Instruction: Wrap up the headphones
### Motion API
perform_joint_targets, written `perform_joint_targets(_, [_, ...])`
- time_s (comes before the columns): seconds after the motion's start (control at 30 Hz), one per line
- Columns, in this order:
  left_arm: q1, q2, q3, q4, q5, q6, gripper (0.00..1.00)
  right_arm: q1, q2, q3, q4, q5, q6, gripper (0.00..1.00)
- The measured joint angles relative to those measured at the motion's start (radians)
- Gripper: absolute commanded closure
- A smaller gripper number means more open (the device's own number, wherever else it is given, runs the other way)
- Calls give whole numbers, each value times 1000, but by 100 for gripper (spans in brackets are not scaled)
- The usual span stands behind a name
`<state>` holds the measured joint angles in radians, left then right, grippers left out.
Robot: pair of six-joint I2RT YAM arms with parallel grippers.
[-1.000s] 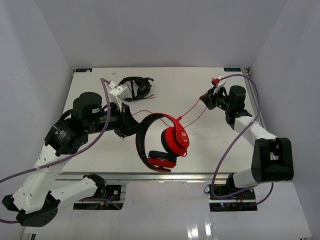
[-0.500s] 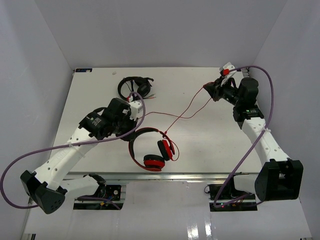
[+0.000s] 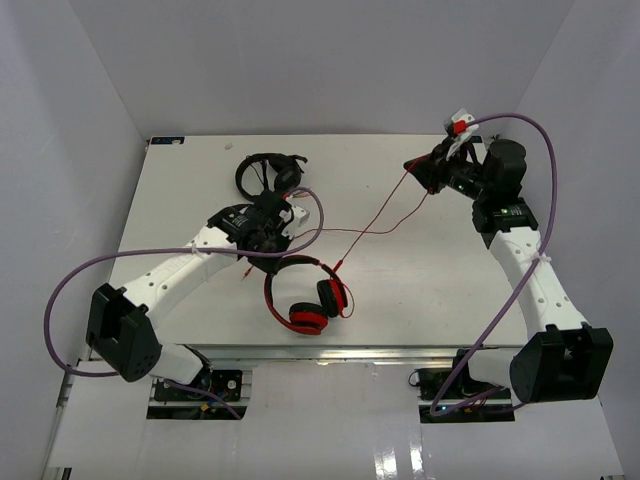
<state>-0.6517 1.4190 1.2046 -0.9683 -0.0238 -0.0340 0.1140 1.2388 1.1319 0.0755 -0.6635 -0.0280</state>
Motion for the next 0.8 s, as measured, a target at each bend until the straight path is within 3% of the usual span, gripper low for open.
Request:
perform_joint_targets(0.37, [-67,117,80,35,-22,12,100,59,90,177,-80,42,76,92])
perform_joint_targets(0.53, [-64,178,155,-17,-215,-25,100,59,84,193,-132,9,85,92])
perform_joint_targets(0.8, [47,189,324,-39,-541,-114,100,90,-13,162,-172,-146,92,92])
